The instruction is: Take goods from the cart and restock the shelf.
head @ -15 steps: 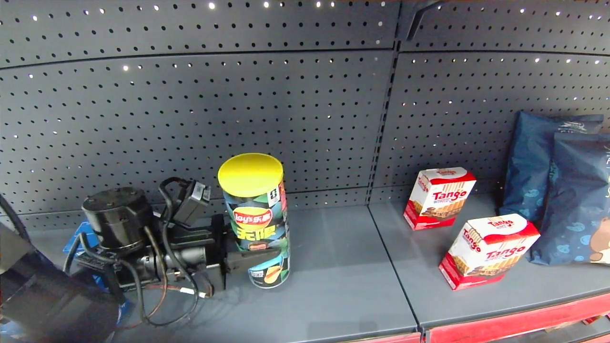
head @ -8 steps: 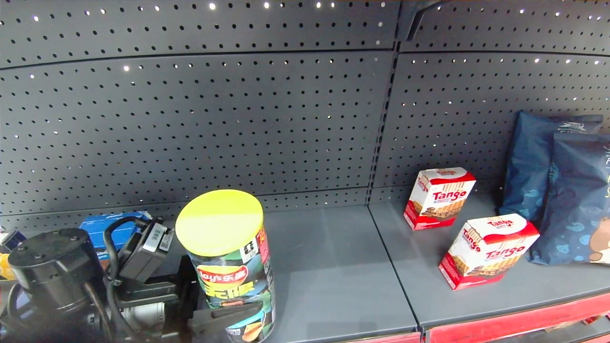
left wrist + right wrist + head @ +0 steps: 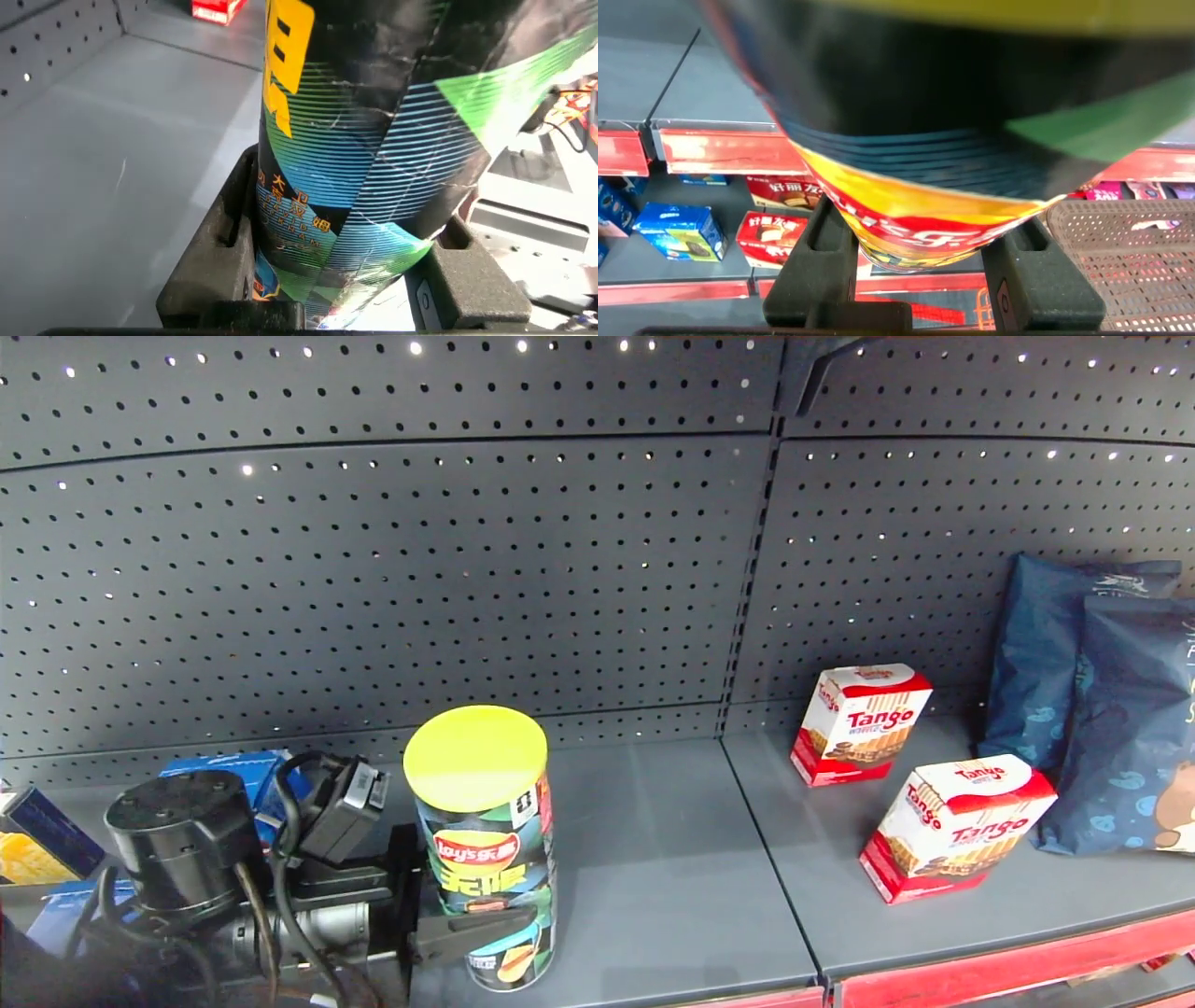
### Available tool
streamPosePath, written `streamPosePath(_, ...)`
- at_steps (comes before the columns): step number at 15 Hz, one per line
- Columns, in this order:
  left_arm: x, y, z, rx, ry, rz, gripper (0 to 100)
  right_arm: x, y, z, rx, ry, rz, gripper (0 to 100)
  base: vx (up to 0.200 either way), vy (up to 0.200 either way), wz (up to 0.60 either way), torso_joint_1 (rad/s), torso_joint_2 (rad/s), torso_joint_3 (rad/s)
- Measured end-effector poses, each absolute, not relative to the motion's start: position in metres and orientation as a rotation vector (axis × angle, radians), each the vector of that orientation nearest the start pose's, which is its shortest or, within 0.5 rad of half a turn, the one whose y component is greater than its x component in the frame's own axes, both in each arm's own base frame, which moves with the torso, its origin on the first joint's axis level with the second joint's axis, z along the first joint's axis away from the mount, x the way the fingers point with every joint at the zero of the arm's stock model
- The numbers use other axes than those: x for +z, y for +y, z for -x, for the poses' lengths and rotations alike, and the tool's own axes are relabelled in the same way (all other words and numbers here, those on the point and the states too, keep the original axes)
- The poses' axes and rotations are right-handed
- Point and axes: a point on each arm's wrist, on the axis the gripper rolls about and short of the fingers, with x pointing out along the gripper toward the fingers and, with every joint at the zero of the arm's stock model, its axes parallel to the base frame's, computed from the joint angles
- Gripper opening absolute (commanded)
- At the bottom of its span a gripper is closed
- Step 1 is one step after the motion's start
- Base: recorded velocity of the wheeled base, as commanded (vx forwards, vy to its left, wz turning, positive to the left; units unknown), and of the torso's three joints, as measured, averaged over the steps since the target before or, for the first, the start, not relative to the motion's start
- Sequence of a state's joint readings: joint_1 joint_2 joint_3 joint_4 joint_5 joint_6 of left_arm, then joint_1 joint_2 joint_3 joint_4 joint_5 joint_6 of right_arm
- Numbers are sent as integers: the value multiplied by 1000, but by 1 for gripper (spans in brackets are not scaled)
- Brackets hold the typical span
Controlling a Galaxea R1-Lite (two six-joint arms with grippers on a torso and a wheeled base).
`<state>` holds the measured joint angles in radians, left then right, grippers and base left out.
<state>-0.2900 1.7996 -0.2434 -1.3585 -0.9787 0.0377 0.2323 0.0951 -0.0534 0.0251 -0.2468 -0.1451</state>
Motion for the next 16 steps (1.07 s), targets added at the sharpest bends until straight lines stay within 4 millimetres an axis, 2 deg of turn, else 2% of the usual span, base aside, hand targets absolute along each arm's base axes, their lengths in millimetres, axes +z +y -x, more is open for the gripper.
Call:
streamPosePath(8, 77, -90, -235, -1267, 258, 69, 0, 87, -10, 17, -8, 74, 163, 0, 0, 0, 0, 0, 0, 0)
streamPosePath(15, 68, -103, -251, -1287, 256, 64, 0, 87, -10, 17, -8, 74, 163, 0, 0, 0, 0, 0, 0, 0)
streamPosePath(16, 67, -104, -251, -1285, 260, 64, 100, 87, -10, 17, -8, 74, 163, 0, 0, 0, 0, 0, 0, 0)
